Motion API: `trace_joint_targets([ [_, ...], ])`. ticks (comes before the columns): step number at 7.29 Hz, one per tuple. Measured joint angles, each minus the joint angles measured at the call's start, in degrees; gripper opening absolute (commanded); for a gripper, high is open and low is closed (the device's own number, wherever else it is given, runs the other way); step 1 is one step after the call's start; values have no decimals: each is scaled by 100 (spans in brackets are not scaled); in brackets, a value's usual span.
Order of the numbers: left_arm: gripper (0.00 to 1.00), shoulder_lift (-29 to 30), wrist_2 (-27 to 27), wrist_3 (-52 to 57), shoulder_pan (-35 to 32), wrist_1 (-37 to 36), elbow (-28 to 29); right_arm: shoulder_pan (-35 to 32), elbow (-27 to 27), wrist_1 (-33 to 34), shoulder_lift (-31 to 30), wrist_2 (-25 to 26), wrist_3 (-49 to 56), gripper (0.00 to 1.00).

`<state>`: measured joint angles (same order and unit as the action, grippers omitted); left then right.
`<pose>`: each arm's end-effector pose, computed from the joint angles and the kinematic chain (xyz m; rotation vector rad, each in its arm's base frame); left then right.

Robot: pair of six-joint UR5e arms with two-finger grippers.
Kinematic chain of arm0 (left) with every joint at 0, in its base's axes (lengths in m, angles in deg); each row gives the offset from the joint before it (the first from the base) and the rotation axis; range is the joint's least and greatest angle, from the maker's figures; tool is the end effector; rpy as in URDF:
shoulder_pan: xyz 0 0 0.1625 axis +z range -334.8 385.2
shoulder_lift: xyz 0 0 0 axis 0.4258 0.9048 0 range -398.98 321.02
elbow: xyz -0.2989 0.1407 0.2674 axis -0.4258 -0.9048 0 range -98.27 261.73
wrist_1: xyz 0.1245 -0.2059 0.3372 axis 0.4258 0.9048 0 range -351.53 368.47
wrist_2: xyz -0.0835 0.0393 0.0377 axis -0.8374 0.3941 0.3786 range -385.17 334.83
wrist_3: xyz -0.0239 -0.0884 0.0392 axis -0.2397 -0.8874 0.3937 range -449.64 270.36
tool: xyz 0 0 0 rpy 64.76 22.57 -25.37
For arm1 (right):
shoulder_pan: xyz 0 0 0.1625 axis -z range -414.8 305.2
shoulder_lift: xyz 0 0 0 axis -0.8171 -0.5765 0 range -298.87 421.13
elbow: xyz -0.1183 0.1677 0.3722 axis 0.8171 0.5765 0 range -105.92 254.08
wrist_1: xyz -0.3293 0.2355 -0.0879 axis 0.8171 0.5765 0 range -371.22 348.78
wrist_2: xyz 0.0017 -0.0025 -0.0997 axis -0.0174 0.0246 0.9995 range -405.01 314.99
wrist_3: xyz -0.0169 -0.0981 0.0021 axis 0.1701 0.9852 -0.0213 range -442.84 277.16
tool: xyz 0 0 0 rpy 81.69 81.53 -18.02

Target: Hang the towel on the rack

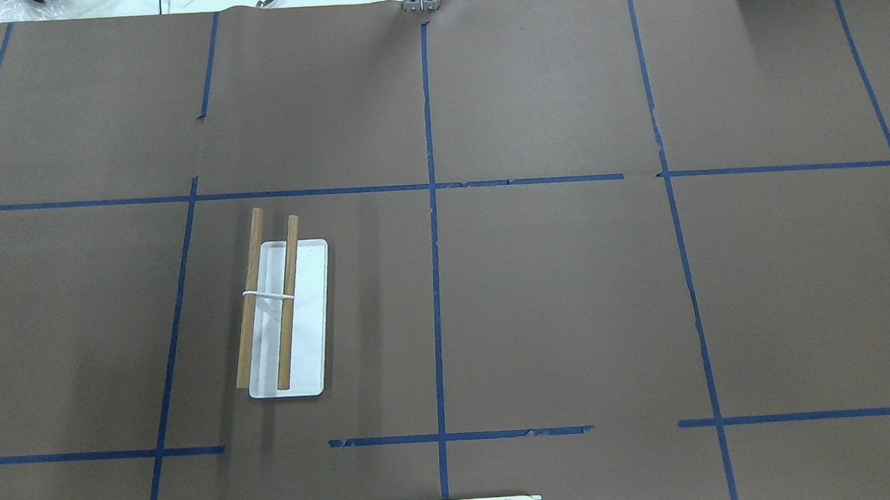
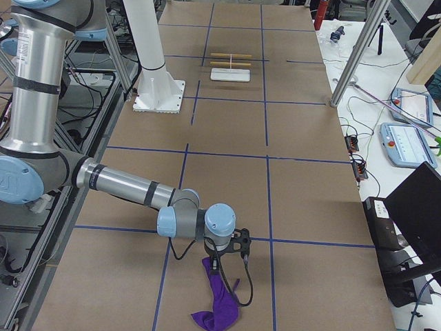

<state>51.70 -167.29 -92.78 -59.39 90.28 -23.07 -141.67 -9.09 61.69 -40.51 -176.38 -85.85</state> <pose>-0.0082 -0.4927 0.5308 0.0505 0.9149 0.0948 0.0465 -0.3873 0.7802 -0.0617 -0.7197 0.0068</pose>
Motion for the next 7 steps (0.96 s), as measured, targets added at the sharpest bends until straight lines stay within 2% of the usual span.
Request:
trace_joint_targets([
  [4,100,-15,-269,-12,2,-1,-15,215,332,-418,-1,-153,-1355,82],
  [7,100,2,-281,-28,2,1,-55,427,430,-613,-21,-294,-1792,82],
])
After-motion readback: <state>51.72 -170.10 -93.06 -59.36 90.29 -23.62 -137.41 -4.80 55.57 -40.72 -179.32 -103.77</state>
